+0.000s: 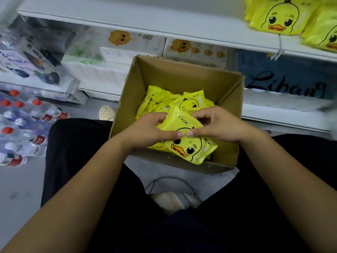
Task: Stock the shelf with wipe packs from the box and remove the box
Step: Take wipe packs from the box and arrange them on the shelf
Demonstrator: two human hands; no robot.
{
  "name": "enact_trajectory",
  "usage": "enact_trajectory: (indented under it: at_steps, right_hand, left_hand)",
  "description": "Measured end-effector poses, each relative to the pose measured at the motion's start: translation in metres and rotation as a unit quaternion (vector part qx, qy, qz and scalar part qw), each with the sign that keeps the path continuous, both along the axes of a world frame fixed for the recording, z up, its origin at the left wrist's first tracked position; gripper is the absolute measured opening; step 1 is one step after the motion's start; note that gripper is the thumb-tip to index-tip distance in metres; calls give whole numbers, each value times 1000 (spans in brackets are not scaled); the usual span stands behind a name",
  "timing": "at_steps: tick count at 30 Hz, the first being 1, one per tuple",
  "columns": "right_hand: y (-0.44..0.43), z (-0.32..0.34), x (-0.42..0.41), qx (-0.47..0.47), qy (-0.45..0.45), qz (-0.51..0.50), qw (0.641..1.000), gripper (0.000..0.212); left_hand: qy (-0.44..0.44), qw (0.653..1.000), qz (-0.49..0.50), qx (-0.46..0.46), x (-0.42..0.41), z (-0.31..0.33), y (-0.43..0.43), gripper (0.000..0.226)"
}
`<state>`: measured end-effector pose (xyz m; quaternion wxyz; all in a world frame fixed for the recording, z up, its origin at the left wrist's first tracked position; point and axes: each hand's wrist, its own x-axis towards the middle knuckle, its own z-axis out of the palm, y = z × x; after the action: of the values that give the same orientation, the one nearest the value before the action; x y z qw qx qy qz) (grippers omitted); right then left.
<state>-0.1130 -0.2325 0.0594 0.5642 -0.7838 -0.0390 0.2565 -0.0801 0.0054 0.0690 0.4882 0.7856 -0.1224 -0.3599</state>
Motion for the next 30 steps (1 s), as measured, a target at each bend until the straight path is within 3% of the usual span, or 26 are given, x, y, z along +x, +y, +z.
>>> enact_trajectory:
  at_steps: [4,8,12,14,16,21,24,30]
  right_hand:
    - [14,19,-20,35,-30,-136,990,44]
    - [19,22,-31,4,-64,-261,963,48]
    - [35,10,-46,86,44,-340,936,102]
    - [47,9,-55,133,59,-364,920,114]
    - [51,1,-57,158,35,-381,910,102]
    - [52,11,-50,230,54,-414,879,31]
    - [38,14,-48,232,49,-441,866,22]
    - [1,20,-42,220,2,-474,853,22]
  left_hand:
    - [60,992,92,-63,-17,12,8,21]
    - [125,949,243,-158,-37,10,13,41]
    - [124,922,315,-190,-52,8,16,56]
    - [113,920,328,-183,-57,6,17,52]
    - [99,921,337,-168,-60,6,19,51]
    - [52,928,349,-123,-59,15,26,56]
    - [6,942,328,-65,-50,17,32,44]
    - [-26,985,169,-16,-21,17,26,38]
